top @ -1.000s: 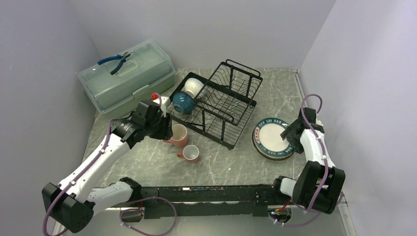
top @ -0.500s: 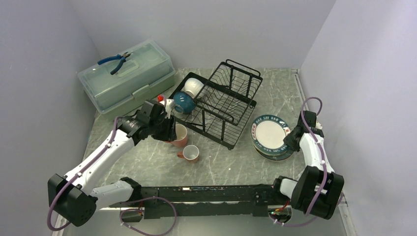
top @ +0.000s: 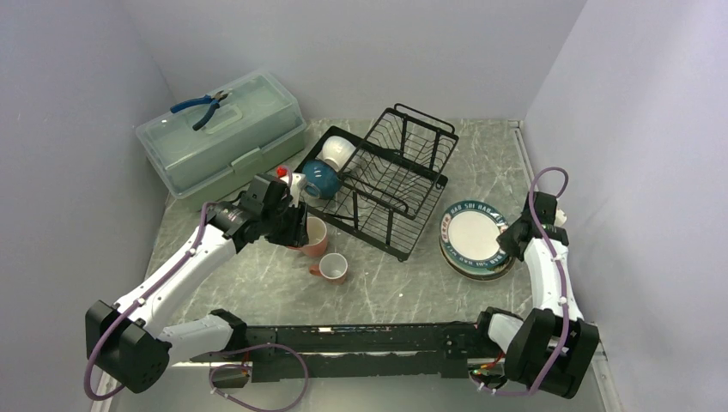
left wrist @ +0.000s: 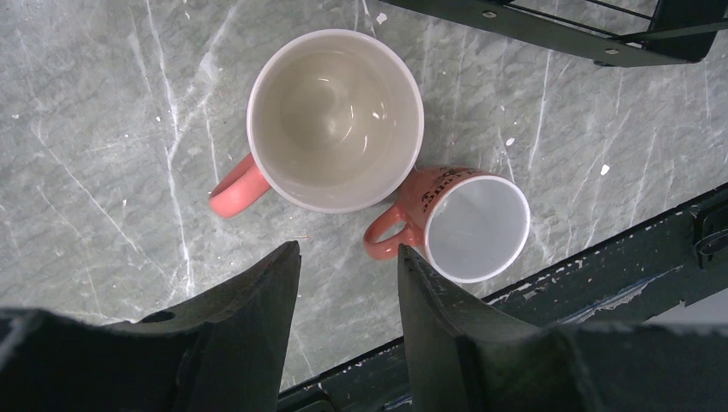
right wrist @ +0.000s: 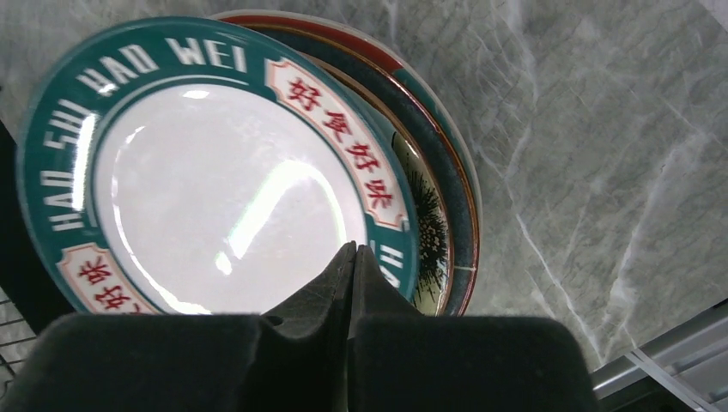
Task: Load the mixed dishes into the dish rack
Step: Pick up the plate at the center of the board.
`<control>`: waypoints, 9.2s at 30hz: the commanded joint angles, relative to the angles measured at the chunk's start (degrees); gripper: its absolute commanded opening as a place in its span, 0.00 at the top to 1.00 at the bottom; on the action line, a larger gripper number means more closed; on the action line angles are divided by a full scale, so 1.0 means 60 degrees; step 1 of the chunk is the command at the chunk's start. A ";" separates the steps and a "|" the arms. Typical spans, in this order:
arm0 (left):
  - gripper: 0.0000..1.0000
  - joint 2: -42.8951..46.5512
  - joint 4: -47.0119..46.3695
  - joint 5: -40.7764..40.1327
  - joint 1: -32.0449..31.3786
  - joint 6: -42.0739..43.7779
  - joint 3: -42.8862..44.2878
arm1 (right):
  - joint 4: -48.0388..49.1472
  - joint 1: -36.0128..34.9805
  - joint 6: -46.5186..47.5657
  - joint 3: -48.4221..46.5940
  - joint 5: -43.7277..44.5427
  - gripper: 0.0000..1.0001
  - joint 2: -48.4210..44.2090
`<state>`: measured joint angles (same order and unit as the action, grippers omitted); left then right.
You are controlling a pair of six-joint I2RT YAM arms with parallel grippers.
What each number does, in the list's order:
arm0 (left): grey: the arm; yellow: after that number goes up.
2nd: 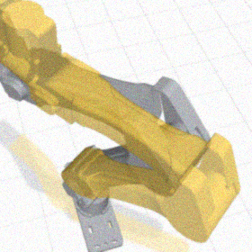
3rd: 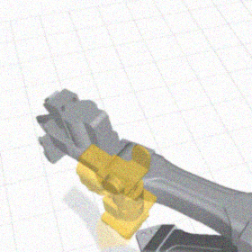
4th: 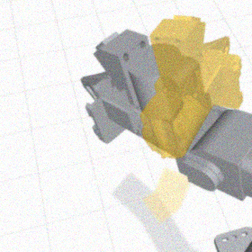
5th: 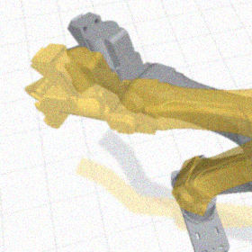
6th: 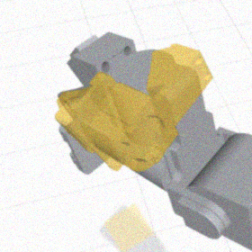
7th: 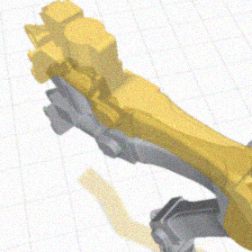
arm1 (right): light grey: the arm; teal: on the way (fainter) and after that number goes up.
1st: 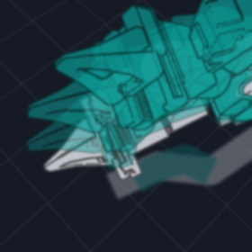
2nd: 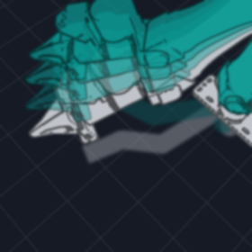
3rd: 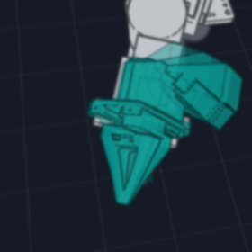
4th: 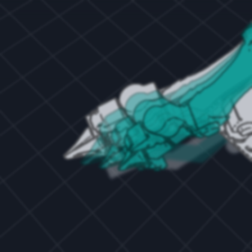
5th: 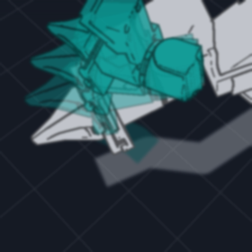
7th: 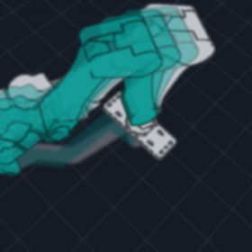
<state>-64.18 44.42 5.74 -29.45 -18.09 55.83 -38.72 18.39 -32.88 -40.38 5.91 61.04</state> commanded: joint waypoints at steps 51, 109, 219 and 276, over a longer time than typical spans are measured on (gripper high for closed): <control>0.47 0.0466 0.0023 -0.0914 -0.0767 0.0165 0.0113 | -0.0376 -0.0553 -0.1444 0.0299 -0.0197 0.48 0.0256; 0.44 0.0164 0.0198 -0.1576 -0.2258 0.0215 0.0143 | -0.2052 -0.1630 -0.2455 -0.0160 0.0523 0.39 0.0326; 0.44 -0.0143 0.0037 -0.1461 -0.2394 0.0319 0.0157 | 0.2174 -0.1630 -0.6180 0.5568 -0.0114 0.91 -0.5737; 0.44 -0.0770 0.2365 0.0301 -0.2106 0.0514 0.3864 | -0.1214 -0.1630 -0.2886 -0.3106 0.1526 1.00 -0.5345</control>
<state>-68.16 54.04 1.54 -42.94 -16.53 72.03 -49.63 8.69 -53.34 -51.48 13.85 27.09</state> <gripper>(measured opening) 0.556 0.081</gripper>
